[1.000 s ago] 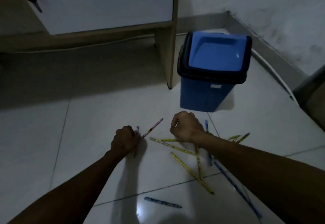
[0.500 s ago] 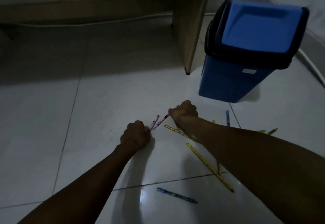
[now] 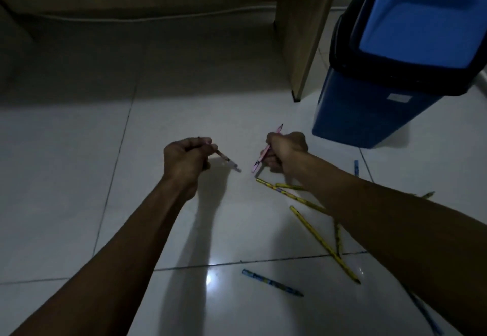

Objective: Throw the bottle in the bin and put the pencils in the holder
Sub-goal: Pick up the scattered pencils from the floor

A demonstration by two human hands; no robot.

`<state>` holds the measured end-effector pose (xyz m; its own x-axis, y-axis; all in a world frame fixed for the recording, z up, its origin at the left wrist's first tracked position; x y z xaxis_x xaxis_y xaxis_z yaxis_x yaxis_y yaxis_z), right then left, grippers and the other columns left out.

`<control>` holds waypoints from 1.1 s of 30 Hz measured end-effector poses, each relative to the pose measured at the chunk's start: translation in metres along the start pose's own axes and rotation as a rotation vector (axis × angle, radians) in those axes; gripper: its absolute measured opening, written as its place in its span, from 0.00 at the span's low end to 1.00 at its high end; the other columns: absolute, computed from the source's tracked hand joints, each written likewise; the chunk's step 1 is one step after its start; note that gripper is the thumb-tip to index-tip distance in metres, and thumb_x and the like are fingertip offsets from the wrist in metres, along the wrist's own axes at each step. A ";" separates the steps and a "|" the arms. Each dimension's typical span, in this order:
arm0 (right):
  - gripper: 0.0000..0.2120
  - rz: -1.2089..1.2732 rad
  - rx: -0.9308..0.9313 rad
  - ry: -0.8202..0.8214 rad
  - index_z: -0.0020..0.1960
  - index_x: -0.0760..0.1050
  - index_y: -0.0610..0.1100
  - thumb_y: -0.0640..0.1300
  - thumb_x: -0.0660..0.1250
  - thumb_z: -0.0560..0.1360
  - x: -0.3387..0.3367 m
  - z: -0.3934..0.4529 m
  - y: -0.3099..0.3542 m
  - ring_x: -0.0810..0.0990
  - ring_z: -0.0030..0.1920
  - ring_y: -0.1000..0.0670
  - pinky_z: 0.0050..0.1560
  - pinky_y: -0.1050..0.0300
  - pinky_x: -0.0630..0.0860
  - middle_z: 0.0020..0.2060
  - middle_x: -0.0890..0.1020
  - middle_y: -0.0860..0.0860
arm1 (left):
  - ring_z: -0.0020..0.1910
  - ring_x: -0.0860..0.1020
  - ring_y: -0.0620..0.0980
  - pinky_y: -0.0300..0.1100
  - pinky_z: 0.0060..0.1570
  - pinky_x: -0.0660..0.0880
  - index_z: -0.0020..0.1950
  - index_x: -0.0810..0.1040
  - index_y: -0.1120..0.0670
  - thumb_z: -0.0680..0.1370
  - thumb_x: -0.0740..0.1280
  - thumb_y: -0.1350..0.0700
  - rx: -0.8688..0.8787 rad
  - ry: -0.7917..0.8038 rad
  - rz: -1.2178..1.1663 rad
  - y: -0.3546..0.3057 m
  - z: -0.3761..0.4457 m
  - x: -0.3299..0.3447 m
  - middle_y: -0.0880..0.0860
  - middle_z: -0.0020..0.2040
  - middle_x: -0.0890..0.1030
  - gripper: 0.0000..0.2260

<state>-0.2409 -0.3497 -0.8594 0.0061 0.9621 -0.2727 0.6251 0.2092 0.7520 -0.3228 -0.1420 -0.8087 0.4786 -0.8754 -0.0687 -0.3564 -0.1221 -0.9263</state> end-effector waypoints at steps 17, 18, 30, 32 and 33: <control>0.13 0.357 -0.019 0.213 0.47 0.76 0.42 0.50 0.59 0.81 -0.086 -0.050 -0.057 0.67 0.23 0.47 0.23 0.59 0.66 0.28 0.71 0.44 | 0.26 0.81 0.43 0.33 0.24 0.74 0.51 0.83 0.66 0.71 0.73 0.65 0.002 0.491 0.191 0.015 -0.063 0.156 0.53 0.32 0.83 0.10; 0.14 0.360 -0.001 0.208 0.47 0.75 0.43 0.52 0.57 0.81 -0.089 -0.050 -0.061 0.68 0.24 0.48 0.24 0.59 0.66 0.30 0.72 0.44 | 0.24 0.80 0.42 0.32 0.23 0.73 0.50 0.83 0.66 0.71 0.74 0.64 0.002 0.492 0.196 0.016 -0.067 0.162 0.55 0.33 0.83 0.10; 0.22 0.537 0.142 0.117 0.36 0.67 0.49 0.66 0.61 0.74 -0.163 -0.057 -0.107 0.56 0.18 0.55 0.19 0.67 0.53 0.20 0.61 0.54 | 0.39 0.80 0.46 0.37 0.42 0.76 0.44 0.85 0.63 0.74 0.69 0.61 0.390 0.862 0.800 0.057 -0.105 0.210 0.55 0.43 0.85 0.07; 0.22 0.568 0.152 0.062 0.32 0.63 0.49 0.63 0.62 0.76 -0.177 -0.059 -0.117 0.56 0.18 0.55 0.19 0.66 0.54 0.19 0.61 0.54 | 0.46 0.82 0.48 0.42 0.47 0.78 0.46 0.85 0.56 0.69 0.71 0.58 0.492 0.972 1.150 0.080 -0.112 0.202 0.53 0.46 0.85 0.07; 0.22 0.577 0.166 0.044 0.32 0.63 0.49 0.62 0.62 0.77 -0.182 -0.060 -0.121 0.57 0.18 0.55 0.20 0.65 0.55 0.20 0.61 0.54 | 0.50 0.81 0.49 0.44 0.48 0.78 0.48 0.84 0.53 0.68 0.71 0.56 0.538 1.004 1.258 0.088 -0.115 0.196 0.52 0.48 0.84 0.10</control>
<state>-0.3645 -0.5392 -0.8649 0.3502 0.9193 0.1794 0.6441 -0.3754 0.6665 -0.3530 -0.3782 -0.8611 -0.6024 -0.2553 -0.7563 0.3022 0.8040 -0.5121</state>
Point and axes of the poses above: each hand's wrist, its own z-axis towards the middle knuckle, its own x-axis out of the palm, y = z × x, the point moved 6 cm from there along z, towards the middle knuckle
